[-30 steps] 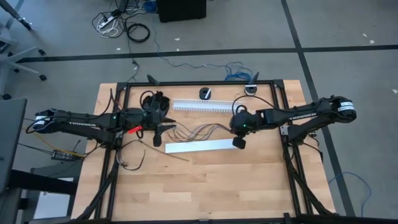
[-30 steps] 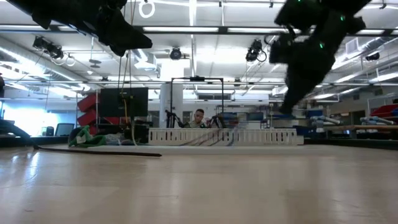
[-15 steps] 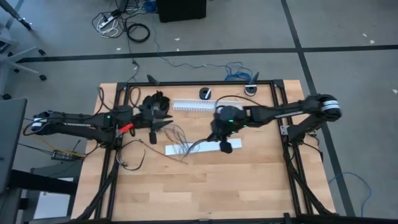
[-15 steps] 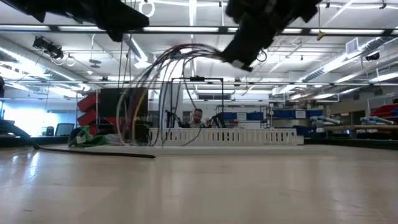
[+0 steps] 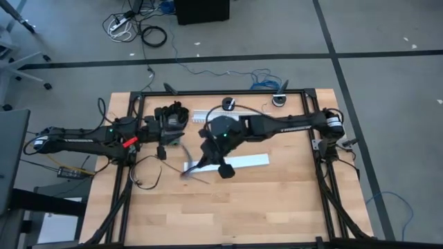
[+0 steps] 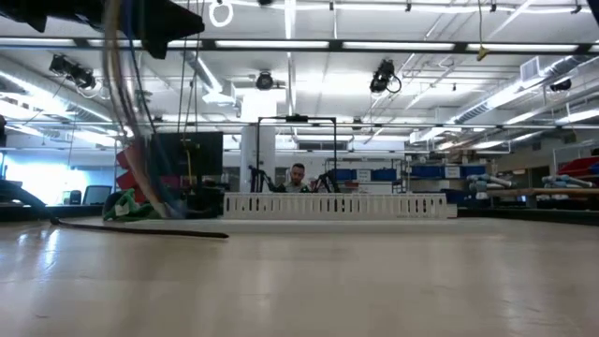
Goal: Ziptie cables
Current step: Wrap the black zip tie around the cables
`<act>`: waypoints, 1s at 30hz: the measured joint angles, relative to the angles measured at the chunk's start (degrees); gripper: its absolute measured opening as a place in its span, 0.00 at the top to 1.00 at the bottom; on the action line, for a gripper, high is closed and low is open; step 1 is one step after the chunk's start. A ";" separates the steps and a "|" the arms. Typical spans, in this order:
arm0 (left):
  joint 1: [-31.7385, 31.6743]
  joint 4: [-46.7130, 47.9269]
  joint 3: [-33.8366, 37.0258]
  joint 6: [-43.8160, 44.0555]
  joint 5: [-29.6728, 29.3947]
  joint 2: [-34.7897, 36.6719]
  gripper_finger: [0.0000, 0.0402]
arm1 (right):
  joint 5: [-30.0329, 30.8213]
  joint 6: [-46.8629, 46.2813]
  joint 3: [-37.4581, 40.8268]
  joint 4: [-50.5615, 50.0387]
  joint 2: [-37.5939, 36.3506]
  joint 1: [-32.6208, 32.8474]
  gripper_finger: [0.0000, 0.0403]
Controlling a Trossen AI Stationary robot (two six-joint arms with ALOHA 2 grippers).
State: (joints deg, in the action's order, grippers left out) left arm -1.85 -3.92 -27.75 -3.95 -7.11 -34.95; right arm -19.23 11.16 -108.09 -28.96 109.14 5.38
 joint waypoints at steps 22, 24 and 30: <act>0.11 1.35 0.00 0.07 6.78 0.97 0.81 | 8.34 -20.21 4.14 9.48 5.06 5.74 1.00; 0.11 1.20 0.00 0.02 6.78 0.95 0.81 | 4.91 -20.43 2.04 13.40 6.41 3.99 1.00; 0.11 0.56 0.00 -0.15 6.78 0.95 0.81 | -5.67 -18.29 -6.60 15.68 9.38 3.12 1.00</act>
State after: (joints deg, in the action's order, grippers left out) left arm -1.74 -3.36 -27.75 -4.10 -0.34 -34.00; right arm -24.90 -7.13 -114.69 -13.27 118.52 8.49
